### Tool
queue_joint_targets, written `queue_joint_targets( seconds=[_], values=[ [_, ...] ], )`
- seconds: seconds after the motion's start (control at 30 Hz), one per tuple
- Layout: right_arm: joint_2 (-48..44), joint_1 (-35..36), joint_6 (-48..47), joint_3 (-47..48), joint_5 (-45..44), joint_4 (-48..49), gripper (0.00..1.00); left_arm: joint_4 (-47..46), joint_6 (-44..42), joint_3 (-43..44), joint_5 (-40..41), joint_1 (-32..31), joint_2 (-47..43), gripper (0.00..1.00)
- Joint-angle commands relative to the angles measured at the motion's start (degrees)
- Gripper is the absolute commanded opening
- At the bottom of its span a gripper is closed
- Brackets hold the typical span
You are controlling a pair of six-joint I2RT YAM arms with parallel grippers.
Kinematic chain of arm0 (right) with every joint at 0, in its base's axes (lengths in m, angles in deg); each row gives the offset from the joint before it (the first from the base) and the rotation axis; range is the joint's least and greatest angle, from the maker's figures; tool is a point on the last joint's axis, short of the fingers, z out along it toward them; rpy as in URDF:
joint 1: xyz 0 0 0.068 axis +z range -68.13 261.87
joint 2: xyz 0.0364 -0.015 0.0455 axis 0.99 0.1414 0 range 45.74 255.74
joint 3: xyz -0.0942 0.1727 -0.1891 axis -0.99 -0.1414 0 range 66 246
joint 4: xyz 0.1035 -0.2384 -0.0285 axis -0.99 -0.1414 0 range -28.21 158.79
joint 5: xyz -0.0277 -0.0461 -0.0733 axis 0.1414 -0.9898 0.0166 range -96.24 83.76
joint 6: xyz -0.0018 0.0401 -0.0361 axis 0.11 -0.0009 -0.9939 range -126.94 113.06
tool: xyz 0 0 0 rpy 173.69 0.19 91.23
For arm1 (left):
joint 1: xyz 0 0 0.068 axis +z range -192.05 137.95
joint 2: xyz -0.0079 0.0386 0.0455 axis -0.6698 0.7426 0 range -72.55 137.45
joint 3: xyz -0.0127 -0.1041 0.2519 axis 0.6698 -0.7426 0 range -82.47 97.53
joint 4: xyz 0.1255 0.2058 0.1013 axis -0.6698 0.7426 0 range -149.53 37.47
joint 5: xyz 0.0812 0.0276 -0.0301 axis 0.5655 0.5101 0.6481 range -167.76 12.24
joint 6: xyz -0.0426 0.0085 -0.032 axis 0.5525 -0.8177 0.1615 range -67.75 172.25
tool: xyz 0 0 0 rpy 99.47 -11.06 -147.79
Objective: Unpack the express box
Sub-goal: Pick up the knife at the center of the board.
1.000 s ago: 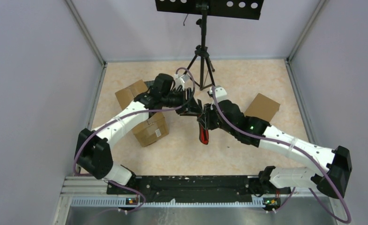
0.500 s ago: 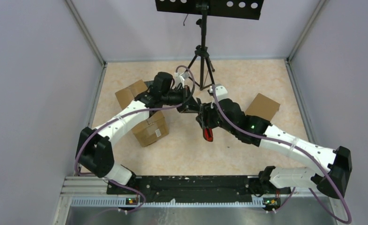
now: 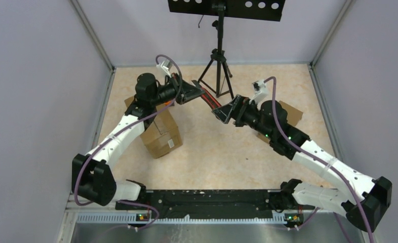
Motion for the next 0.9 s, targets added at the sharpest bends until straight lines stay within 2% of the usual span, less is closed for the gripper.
queue_joint_targets(
  seconds=[0.0, 0.1, 0.23, 0.37, 0.5, 0.53, 0.63, 0.7, 0.77, 0.87],
  values=[
    [-0.1, -0.3, 10.9, -3.1, 6.9, 16.3, 0.85, -16.0, 9.3, -3.0, 1.6, -0.2, -2.3, 0.00],
    [0.6, -0.3, 14.9, -5.0, 7.7, 22.4, 0.80, -17.5, 10.8, -3.9, 3.4, -0.3, -2.9, 0.00],
    [0.5, -0.3, 18.4, -6.9, 5.9, 27.4, 0.66, -19.2, 12.3, -5.0, 4.7, -0.3, -3.9, 0.00],
    [0.8, -0.3, 19.0, -6.5, 4.3, 28.2, 0.49, -19.0, 12.4, -6.1, 5.4, -0.4, -4.7, 0.00],
    [1.2, -0.2, 18.1, -5.3, 2.2, 25.5, 0.36, -19.8, 12.7, -6.9, 5.0, -0.4, -5.2, 0.00],
    [1.3, -0.3, 17.6, -5.1, 1.4, 25.2, 0.29, -19.9, 12.7, -7.2, 4.9, -0.4, -5.4, 0.00],
    [1.4, -0.2, 15.6, -3.8, -0.6, 23.0, 0.00, -20.2, 12.1, -7.8, 4.1, -0.4, -6.0, 0.02],
    [1.5, -0.3, 13.6, -2.7, -0.9, 21.6, 0.00, -19.3, 11.0, -7.9, 3.3, -0.3, -6.4, 0.12],
    [1.0, -0.3, 12.0, -1.6, -1.3, 19.4, 0.00, -17.3, 9.0, -7.8, 2.8, -0.3, -7.1, 0.40],
    [-0.6, -0.3, 9.0, -0.1, -2.3, 14.9, 0.00, -11.3, 2.8, -6.4, 2.7, -0.3, -8.1, 0.64]
  ],
)
